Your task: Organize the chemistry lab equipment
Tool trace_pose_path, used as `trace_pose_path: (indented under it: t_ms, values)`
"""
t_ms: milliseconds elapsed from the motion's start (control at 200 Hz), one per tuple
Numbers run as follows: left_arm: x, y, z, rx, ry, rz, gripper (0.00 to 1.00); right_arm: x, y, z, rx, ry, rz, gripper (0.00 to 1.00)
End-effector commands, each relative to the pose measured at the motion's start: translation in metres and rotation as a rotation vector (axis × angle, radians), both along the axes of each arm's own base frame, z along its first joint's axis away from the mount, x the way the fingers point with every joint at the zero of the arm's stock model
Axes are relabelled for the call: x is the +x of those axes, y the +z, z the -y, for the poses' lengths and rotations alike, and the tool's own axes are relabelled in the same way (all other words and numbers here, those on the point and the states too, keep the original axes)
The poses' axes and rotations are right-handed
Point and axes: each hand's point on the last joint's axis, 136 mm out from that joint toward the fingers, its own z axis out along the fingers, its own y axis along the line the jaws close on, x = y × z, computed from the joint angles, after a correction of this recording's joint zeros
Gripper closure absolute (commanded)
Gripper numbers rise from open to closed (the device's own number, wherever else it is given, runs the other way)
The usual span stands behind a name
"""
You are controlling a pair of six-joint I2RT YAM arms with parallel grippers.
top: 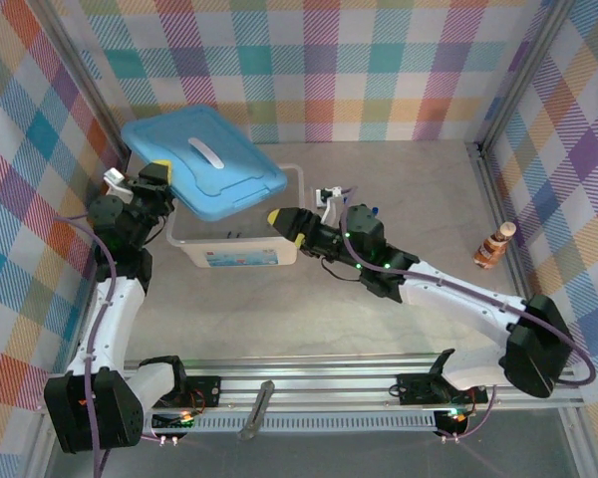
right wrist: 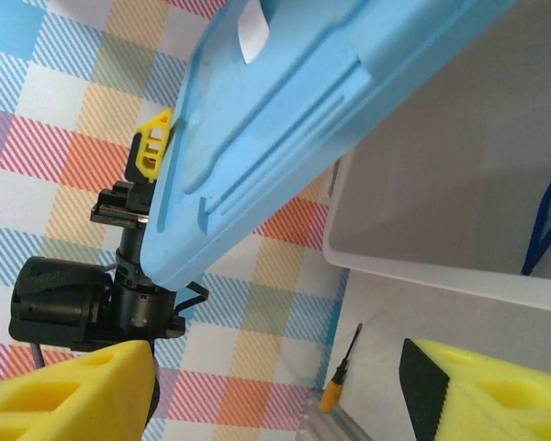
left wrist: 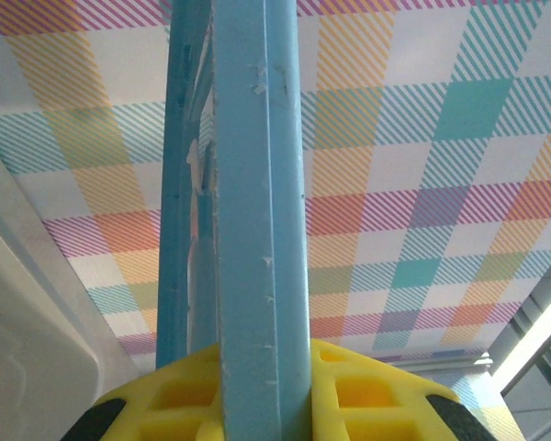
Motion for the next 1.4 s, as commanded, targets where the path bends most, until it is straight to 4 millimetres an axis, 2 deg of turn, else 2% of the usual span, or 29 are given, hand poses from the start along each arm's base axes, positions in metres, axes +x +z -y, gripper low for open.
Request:
trace_pose_path:
  t_ms: [0, 185, 450, 650, 895, 1045, 1060, 1185, 1260, 1395]
  values:
    - [-0.009, 0.031, -0.001, 0.033, 0.04, 0.142, 1.0, 0.0, 0.036, -0.01, 0.151, 0.036, 0.0, 0.29]
    - [-0.01, 0.031, 0.002, 0.045, 0.054, 0.146, 1.0, 0.012, 0.041, -0.02, 0.196, 0.018, -0.01, 0.3]
    - [-0.011, 0.029, 0.003, 0.058, 0.075, 0.157, 1.0, 0.035, 0.037, -0.042, 0.238, -0.002, -0.095, 0.34]
    - [-0.011, 0.029, 0.001, 0.069, 0.088, 0.166, 1.0, 0.042, 0.029, -0.053, 0.263, 0.001, -0.163, 0.38]
    - [-0.007, 0.03, 0.001, 0.068, 0.091, 0.178, 1.0, 0.046, 0.019, -0.056, 0.273, -0.001, -0.201, 0.38]
    - [-0.008, 0.029, 0.001, 0.065, 0.089, 0.18, 1.0, 0.054, 0.008, -0.069, 0.285, 0.013, -0.264, 0.39]
    - [-0.007, 0.028, 0.001, 0.065, 0.089, 0.179, 1.0, 0.055, 0.013, -0.07, 0.309, 0.02, -0.256, 0.4]
    - [-0.008, 0.027, 0.002, 0.064, 0.086, 0.177, 1.0, 0.062, 0.013, -0.08, 0.341, 0.03, -0.28, 0.42]
    - [-0.008, 0.025, 0.002, 0.063, 0.085, 0.174, 1.0, 0.066, 0.014, -0.081, 0.35, 0.019, -0.279, 0.45]
    - [-0.009, 0.02, 0.003, 0.064, 0.084, 0.166, 1.0, 0.075, 0.019, -0.082, 0.368, 0.002, -0.27, 0.58]
